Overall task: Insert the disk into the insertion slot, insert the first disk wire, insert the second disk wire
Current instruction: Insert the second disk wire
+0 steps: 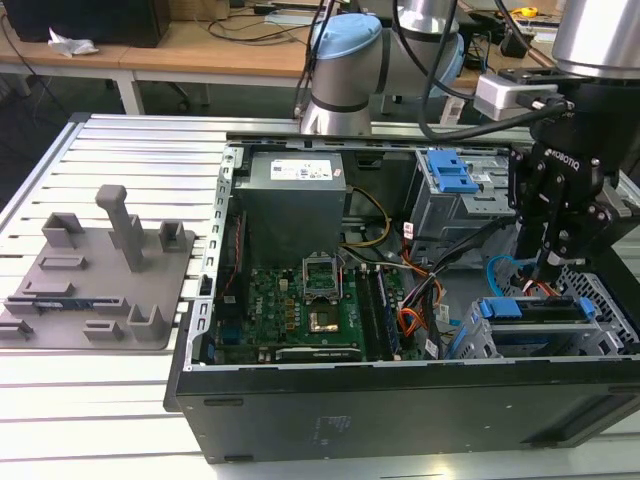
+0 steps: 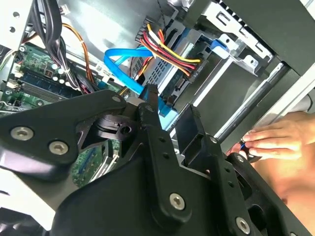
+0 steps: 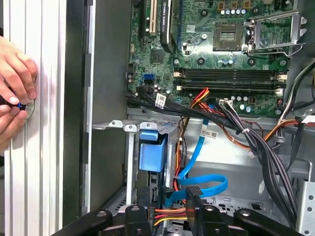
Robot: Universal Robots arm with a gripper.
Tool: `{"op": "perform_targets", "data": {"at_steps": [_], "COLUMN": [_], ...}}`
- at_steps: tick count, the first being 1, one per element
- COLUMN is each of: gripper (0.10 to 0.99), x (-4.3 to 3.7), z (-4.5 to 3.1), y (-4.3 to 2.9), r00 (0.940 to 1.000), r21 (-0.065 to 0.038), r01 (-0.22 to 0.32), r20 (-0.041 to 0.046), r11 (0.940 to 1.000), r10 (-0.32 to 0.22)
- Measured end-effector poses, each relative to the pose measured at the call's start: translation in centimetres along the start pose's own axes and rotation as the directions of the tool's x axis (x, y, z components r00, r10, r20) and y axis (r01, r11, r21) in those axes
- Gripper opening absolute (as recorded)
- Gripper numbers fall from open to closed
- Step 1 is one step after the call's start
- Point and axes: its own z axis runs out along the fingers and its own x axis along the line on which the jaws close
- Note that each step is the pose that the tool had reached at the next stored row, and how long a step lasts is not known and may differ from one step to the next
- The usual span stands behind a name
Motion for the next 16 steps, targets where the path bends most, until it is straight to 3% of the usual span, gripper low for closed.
{"op": "perform_targets", "data": {"at_steps": [6,8,11,13,14,16], "gripper": [0.424,0.333,0.333,0.333,0.333,0.333], "x": [-0.22,-0.44,-1.17,-1.49,-1.69,-1.79], "z": [0.29,0.25,0.15,0.16,0.16,0.21], "y": [0.03,0.07,0.25,0.27,0.27,0.30], "r00": [0.9999,0.9996,0.9976,0.9967,0.9962,0.9959], "r21": [0.000,-0.001,0.000,0.003,0.010,0.026], "r01": [0.003,0.005,0.013,0.017,0.020,0.020], "r20": [-0.0127,-0.0273,-0.0675,-0.0790,-0.0854,-0.0890], "r11": [1.0000,1.0000,0.9999,0.9998,0.9997,0.9995], "r10": [-0.003,-0.005,-0.013,-0.017,-0.019,-0.018]}}
